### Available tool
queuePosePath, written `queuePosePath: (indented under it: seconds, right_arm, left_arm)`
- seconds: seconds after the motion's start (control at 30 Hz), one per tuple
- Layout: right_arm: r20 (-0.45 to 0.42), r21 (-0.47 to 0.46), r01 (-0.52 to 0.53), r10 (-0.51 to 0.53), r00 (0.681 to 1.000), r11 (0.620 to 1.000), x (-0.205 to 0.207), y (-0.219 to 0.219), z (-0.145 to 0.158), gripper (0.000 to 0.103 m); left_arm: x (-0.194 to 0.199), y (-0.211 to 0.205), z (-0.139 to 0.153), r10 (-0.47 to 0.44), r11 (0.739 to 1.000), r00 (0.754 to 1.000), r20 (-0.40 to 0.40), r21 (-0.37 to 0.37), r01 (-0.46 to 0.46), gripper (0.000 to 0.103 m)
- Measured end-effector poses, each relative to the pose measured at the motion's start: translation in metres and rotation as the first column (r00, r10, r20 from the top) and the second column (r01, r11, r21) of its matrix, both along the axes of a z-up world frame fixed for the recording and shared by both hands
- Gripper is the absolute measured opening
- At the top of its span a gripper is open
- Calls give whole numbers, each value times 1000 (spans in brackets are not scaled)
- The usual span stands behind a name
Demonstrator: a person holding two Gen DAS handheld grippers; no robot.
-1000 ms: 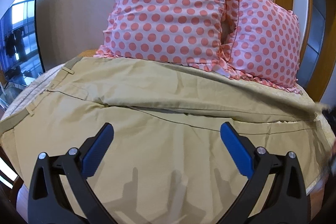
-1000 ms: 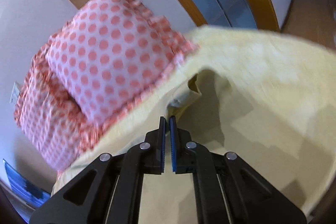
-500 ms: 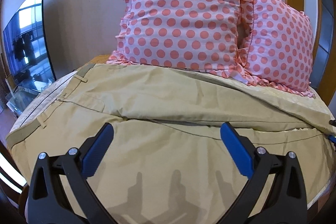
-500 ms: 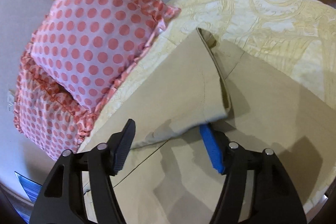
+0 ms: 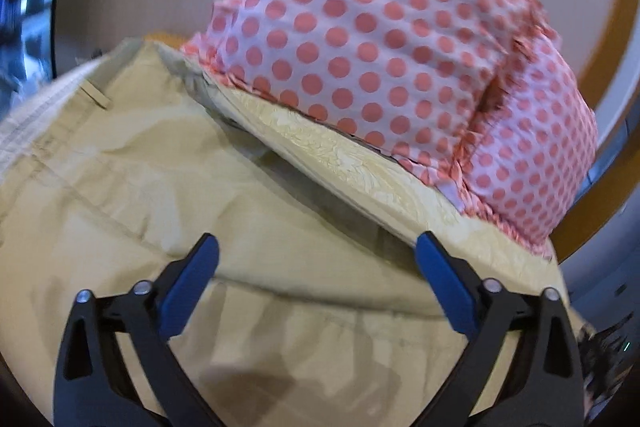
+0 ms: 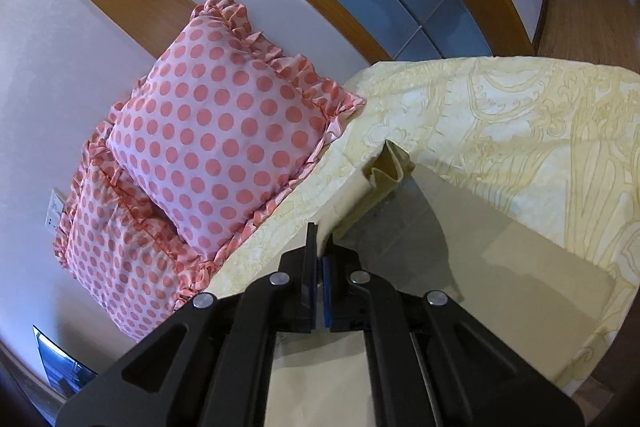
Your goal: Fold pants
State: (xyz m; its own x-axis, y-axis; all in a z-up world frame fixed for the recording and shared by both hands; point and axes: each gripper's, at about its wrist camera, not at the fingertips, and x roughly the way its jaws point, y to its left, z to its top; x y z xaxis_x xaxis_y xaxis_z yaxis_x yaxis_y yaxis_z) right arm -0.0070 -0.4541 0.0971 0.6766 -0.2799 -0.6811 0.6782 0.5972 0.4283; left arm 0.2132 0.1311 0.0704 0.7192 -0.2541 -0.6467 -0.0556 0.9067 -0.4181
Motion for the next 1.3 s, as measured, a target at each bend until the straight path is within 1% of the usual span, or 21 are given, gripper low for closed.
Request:
queuePosePath:
  seconds: [0.07,0.1,0.13,0.17,0.2,0.23,0.27,0.3,0.33,0.37,0.4,0.43,0.47,0.57,0.63,0.7,0.83,0.93,1.0,1.13,1.3]
  right_arm:
    - [2,1,2,-2,1000,1000,1,0,-1,2]
    - [6,5,2,-2,1000,1000,1,-1,-2,2]
    - [11,7,2,-3,1000,1000,0,-1,-3,2]
    - [13,7,3,-3,1000,1000,0,0,-3,2]
    - [13,7,2,-2,1000,1000,-1,-1,-4,2]
    - [12,5,2,-2,1000,1000,-2,-1,-4,2]
    - [9,4,3,-3,1000,1000,-1,-1,-5,2]
    - [6,4,1,-1,1000,1000,-1,-1,-6,2]
    - [4,7,0,0,1000,1000,-1,-2,-7,2]
    - [2,14,-4,4,1000,1000,0,-3,-8,2]
    - [2,15,-7,7,1000,1000,-1,-5,-8,2]
    - [1,10,-8,8,1000,1000,-1,-6,-7,2]
    - [5,1,-7,7,1000,1000,-2,-7,-5,2]
    - [12,-37,-2,2,1000,999,-12,-10,6,2]
    - [8,-50,2,-1,1000,999,-20,-11,11,2]
    - [-3,-50,5,-5,1000,999,-32,-13,13,2]
    - [-58,-43,0,-3,998,999,-50,-13,5,2]
    - [-79,-42,11,-14,997,999,-61,-13,2,2]
    - [-89,-42,22,-26,996,999,-70,-14,1,2]
    - [-106,-49,39,-44,993,998,-83,-14,2,2]
    - [-143,-50,60,-66,988,997,-98,-11,-3,2]
  left_arm:
    - [24,1,-4,8,1000,999,-36,-7,-8,90]
    - [41,2,-8,22,1000,998,-65,0,-22,87]
    - [56,4,-13,37,999,995,-92,-4,-37,81]
    - [65,5,-16,40,999,994,-106,-10,-41,79]
    - [82,7,-21,50,998,990,-135,-17,-53,73]
    - [90,8,-24,62,998,987,-146,-12,-64,64]
    - [102,12,-28,85,996,983,-162,-11,-88,57]
    - [108,16,-30,96,995,981,-168,-20,-101,34]
    - [111,22,-33,110,992,979,-174,-44,-119,7]
    - [110,29,-34,121,987,977,-175,-82,-137,6]
    - [100,36,-32,126,978,980,-151,-145,-148,6]
    - [89,38,-27,126,977,984,-127,-159,-145,6]
    - [78,39,-19,118,980,988,-102,-147,-132,6]
    - [1,37,17,86,992,996,26,-93,-83,6]
    - [-50,38,29,77,996,994,76,-58,-73,7]
    - [-96,38,28,74,997,993,92,-27,-72,7]
    - [-157,43,1,92,996,995,43,-1,-92,7]
    - [-187,37,-16,101,994,995,23,31,-102,7]
    - [-201,32,-21,104,993,994,30,53,-106,6]
    - [-225,29,-29,111,992,993,36,57,-113,6]
    - [-237,31,-43,116,991,993,17,66,-116,6]
